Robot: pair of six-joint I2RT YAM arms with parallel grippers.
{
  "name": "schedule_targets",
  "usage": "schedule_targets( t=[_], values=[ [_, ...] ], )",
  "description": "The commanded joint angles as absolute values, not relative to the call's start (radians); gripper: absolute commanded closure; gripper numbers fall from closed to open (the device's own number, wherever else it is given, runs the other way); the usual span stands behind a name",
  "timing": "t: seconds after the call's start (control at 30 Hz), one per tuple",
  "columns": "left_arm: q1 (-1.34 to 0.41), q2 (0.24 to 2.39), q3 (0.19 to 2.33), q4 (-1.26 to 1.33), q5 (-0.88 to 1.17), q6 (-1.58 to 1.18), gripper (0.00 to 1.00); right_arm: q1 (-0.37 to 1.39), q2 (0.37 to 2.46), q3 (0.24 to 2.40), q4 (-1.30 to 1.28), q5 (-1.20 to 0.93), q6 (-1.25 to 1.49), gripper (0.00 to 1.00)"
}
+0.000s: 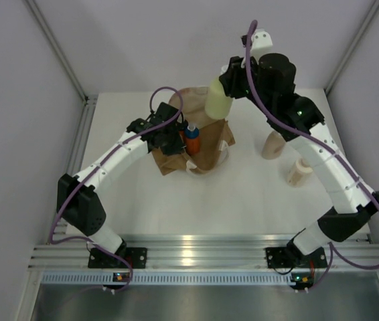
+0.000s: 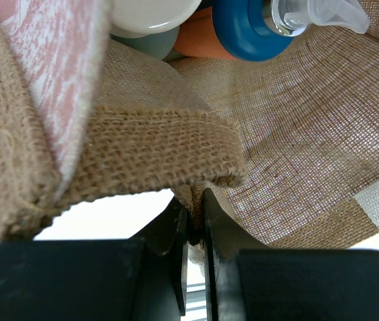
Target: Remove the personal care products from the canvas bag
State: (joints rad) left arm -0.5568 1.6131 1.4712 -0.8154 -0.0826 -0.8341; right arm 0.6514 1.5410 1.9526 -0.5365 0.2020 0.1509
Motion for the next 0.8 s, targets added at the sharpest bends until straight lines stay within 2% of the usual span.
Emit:
schedule_targets(
  t=[0.0,0.23,0.77],
  values=[
    [-0.546,1.631,1.465,-0.857,-0.084,-0.819,1.0,0.641,1.414,2.043,-0.425,0.25,0.158,1.0],
    [-0.543,1.628,1.46,-0.857,-0.075,-0.819,1.0,0.617,1.325,1.964,-0.459,0.339,0.132,1.0],
    [-0.538,1.606,1.442,-0.857,-0.068,-0.816,1.0,0.502,1.059,1.41,-0.411,0.357,0.21,1.0]
  ],
)
